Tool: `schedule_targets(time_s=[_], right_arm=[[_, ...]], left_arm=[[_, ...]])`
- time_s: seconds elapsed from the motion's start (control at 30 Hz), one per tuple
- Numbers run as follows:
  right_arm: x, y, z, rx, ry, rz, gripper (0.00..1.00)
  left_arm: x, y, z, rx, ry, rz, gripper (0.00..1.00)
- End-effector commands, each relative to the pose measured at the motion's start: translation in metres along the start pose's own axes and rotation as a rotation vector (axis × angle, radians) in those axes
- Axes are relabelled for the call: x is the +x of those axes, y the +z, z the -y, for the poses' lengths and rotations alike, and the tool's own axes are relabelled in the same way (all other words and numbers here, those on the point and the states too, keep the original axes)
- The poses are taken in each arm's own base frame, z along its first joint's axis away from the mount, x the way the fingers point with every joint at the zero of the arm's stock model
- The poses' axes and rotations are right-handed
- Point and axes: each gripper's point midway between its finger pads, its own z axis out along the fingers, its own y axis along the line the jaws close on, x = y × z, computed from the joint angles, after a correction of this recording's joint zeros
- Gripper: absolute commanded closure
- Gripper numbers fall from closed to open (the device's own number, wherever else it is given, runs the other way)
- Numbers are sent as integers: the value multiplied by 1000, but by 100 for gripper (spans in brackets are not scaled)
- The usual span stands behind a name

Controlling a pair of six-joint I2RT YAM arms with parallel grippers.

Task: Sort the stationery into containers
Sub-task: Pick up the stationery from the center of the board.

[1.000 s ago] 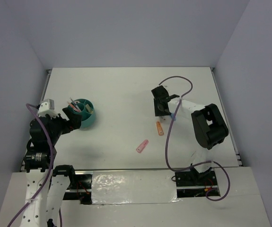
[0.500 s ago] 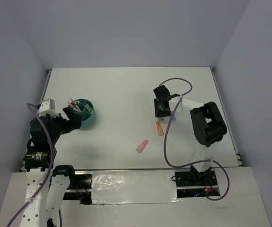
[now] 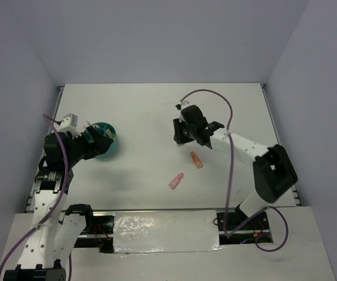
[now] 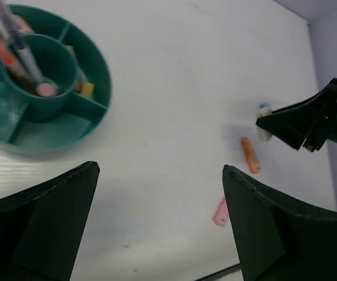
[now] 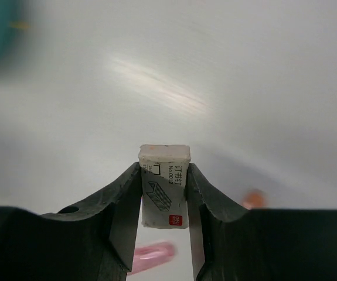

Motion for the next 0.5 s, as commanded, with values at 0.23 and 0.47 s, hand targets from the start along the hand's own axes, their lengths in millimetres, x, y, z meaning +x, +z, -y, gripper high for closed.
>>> schedule_targets(time_s=[0.23,0.47], right_arm=[[-43,-148,-182,-575,-244,487,96],[-38,-167,-204,-577,-336,521,97]], left_arm=[[-14,-27,143,481,-37,-34,2],[8,-31,165,550,-42,-108,2]])
